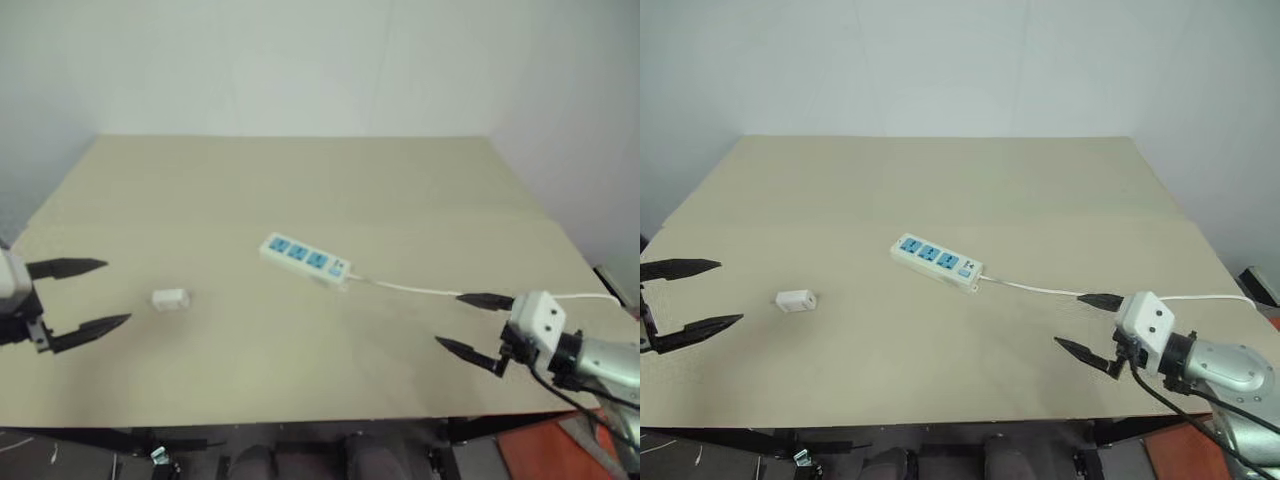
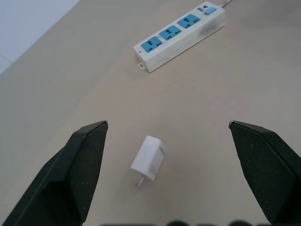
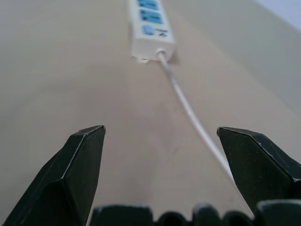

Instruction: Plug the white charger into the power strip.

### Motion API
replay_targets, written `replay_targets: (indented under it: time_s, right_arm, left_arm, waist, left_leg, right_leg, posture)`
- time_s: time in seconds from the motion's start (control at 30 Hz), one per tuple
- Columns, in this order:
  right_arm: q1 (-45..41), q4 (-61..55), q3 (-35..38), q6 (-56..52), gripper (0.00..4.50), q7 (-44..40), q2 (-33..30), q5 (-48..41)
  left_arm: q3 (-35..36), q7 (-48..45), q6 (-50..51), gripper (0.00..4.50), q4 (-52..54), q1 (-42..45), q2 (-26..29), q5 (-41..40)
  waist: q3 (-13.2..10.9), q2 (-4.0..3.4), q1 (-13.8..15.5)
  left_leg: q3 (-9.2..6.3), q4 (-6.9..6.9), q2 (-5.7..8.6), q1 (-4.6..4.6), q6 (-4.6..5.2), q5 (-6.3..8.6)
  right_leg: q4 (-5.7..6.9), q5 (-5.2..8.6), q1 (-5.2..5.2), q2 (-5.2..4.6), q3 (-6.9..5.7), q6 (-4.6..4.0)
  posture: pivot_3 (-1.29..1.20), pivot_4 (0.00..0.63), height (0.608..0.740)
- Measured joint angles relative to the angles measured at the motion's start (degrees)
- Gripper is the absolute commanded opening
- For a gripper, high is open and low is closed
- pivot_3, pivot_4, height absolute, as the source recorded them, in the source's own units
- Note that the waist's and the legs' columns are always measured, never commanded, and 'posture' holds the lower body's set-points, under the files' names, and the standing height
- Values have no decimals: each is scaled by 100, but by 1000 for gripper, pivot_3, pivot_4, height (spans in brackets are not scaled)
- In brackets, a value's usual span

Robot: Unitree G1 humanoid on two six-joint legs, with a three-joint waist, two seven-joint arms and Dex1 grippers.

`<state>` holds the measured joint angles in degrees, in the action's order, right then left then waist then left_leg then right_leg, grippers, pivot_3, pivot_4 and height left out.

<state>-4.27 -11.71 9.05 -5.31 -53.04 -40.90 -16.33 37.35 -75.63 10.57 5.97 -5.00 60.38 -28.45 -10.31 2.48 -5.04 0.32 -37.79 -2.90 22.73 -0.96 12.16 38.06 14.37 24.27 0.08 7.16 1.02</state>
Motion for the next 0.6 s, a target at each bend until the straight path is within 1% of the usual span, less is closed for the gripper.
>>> replay_targets:
  time_s: [0.1,0.13,0.27,0.3,0.37,0.43,0.5,0.53,0.57,0.6]
  right_arm:
    - [-1133,783,-790,-164,4447,197,489,356]
    - [-1256,927,-882,-176,4447,206,539,403]
    - [-2711,3086,-1351,68,4447,197,1233,767]
    - [-2950,3518,-1448,198,4447,180,1325,862]
    - [-3370,4368,-1563,452,4447,88,1484,1014]
    - [-3619,4935,-1619,606,4447,-70,1579,1075]
    - [-3789,5268,-1719,691,4447,-341,1601,1112]
    - [-3884,5398,-1757,766,4072,-509,1599,1143]
    - [-3946,5500,-1779,830,3854,-606,1600,1183]
    - [-3982,5576,-1791,883,3486,-664,1604,1221]
  left_arm:
    - [-483,89,78,4500,312,515,7,-104]
    - [-524,94,79,4500,368,560,16,-106]
    - [-1054,163,56,4500,685,620,272,254]
    - [-1137,177,91,4500,796,623,312,274]
    - [-1200,228,131,4500,952,635,335,331]
    - [-1223,266,134,4500,1048,631,335,374]
    - [-1220,280,133,4500,1140,596,334,375]
    - [-1212,282,133,4500,1191,545,334,376]
    - [-1212,284,130,4500,1237,493,333,381]
    - [-1209,287,124,4500,1265,446,331,396]
  waist:
    - [-2,-1,-42]
    - [-2,-2,-36]
    - [-3,-4,-68]
    - [-3,-4,-66]
    - [-3,-4,-60]
    - [-3,-4,-42]
    - [-3,-5,-41]
    - [-3,-5,-48]
    - [-3,-5,-52]
    - [-3,-5,-53]
  left_leg:
    - [-2,1,0,7,0,0]
    - [-3,2,0,8,1,0]
    - [-3,6,0,25,1,0]
    - [-6,8,0,29,1,0]
    - [-7,16,0,37,6,4]
    - [-13,20,2,44,8,5]
    - [-14,23,5,47,8,5]
    - [-13,23,6,46,8,5]
    - [-13,23,6,45,8,5]
    - [-14,22,6,44,8,5]
  right_leg:
    - [3,-12,6,1,-5,7]
    - [4,-18,7,2,-7,20]
    - [-1,-20,18,4,-4,10]
    - [-1,-30,19,4,-7,-11]
    - [-4,-29,26,3,-10,-15]
    - [-5,-28,29,0,-19,-17]
    - [-8,-28,30,-5,-21,-17]
    - [-8,-28,29,-7,-20,-17]
    - [-8,-28,28,-8,-21,-17]
    - [-5,-28,28,-8,-21,-17]
  posture:
    - [0,150,740]
    - [0,150,740]
    - [0,150,740]
    - [0,150,740]
    - [0,150,740]
    - [0,150,740]
    - [0,150,740]
    - [0,150,740]
    - [0,150,740]
    - [0,150,740]
